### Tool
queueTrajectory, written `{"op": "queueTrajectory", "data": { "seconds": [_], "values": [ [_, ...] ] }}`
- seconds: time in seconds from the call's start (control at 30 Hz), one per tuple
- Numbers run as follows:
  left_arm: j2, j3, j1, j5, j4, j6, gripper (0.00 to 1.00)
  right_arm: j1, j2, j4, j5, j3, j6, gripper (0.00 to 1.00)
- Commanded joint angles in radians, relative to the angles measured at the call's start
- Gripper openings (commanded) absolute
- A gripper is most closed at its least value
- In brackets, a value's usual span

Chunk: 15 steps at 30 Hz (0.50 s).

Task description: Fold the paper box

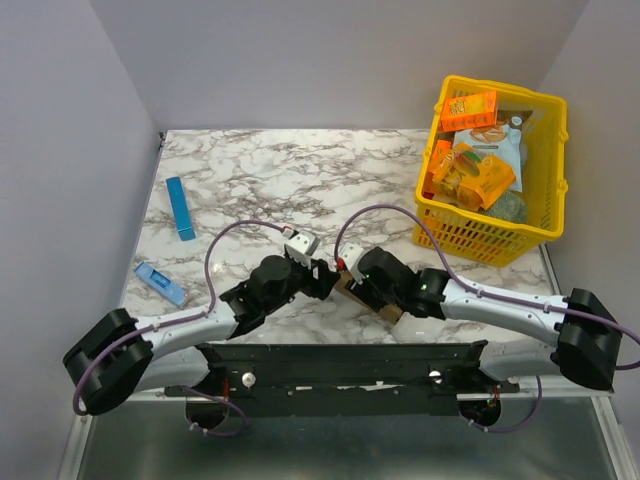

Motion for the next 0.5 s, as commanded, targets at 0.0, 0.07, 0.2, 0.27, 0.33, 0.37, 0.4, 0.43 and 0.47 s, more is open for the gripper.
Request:
{"op": "queueTrajectory", "data": {
  "seconds": [0.0,0.07,0.2,0.27,0.33,0.37,0.4,0.43,0.47],
  "values": [
    [-0.135,0.012,0.029,-0.005,-0.169,0.0,0.77,-0.003,0.002,0.063,-0.032,-0.054,-0.035,0.43],
    [-0.186,-0.005,0.067,0.013,-0.199,-0.024,0.8,-0.003,-0.004,0.062,-0.049,-0.061,-0.054,0.41],
    [-0.204,-0.02,0.17,0.148,-0.227,-0.121,0.83,0.003,-0.023,0.083,-0.069,-0.086,-0.09,0.39],
    [-0.183,-0.018,0.213,0.186,-0.227,-0.184,0.85,0.006,-0.03,0.086,-0.078,-0.1,-0.13,0.37],
    [-0.155,-0.008,0.238,0.257,-0.221,-0.23,0.85,0.012,-0.038,0.097,-0.072,-0.106,-0.153,0.37],
    [-0.125,-0.006,0.258,0.278,-0.195,-0.239,0.85,0.011,-0.043,0.099,-0.069,-0.109,-0.173,0.37],
    [-0.114,-0.009,0.264,0.294,-0.18,-0.248,0.86,0.012,-0.05,0.103,-0.075,-0.112,-0.184,0.37],
    [-0.1,-0.011,0.268,0.317,-0.163,-0.257,0.86,0.012,-0.05,0.102,-0.075,-0.11,-0.192,0.37],
    [-0.071,-0.011,0.275,0.338,-0.128,-0.261,0.86,0.011,-0.049,0.103,-0.08,-0.109,-0.199,0.37]
  ]
}}
